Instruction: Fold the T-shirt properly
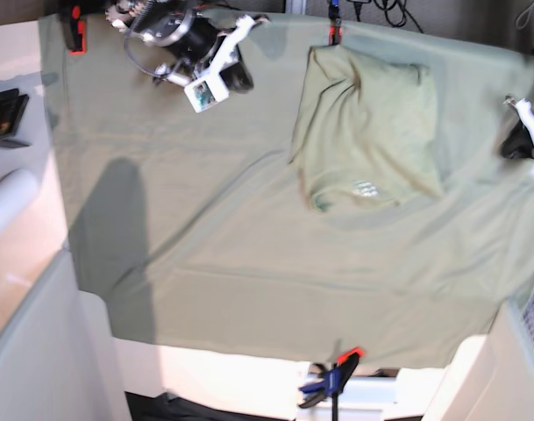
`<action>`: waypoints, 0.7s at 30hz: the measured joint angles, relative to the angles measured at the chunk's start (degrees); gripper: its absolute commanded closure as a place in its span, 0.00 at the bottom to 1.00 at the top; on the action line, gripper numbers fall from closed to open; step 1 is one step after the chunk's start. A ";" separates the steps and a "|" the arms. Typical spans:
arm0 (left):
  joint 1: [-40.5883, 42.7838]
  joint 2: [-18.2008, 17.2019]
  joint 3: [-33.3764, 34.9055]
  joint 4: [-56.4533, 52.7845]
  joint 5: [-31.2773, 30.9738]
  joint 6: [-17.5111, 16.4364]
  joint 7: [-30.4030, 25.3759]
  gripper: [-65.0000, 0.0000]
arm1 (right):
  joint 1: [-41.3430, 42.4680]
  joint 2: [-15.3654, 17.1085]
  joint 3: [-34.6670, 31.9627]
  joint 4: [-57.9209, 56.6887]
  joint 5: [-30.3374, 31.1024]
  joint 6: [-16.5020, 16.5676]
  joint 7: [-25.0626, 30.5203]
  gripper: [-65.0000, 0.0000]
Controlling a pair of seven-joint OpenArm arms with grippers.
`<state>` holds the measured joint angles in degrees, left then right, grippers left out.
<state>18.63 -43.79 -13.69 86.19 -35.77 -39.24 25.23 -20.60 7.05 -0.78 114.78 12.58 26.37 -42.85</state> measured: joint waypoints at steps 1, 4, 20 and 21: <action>2.62 0.00 -1.77 2.47 -0.72 0.00 0.85 1.00 | -1.86 0.76 1.33 1.05 0.98 -0.04 -0.42 1.00; 10.32 0.50 -6.27 10.32 -4.31 0.09 4.55 1.00 | -7.78 2.80 4.55 4.09 4.57 -0.04 -1.01 1.00; 38.75 15.06 -8.59 9.86 2.05 1.57 9.99 1.00 | -27.89 5.33 6.86 -10.14 7.80 0.24 -0.57 1.00; 38.45 15.50 -6.95 6.80 3.98 4.24 8.37 1.00 | -26.77 5.33 6.86 -13.44 7.96 0.24 -0.24 1.00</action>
<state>57.08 -28.29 -20.64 92.99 -31.79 -35.00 33.61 -47.37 12.38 6.09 101.34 20.53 26.61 -43.09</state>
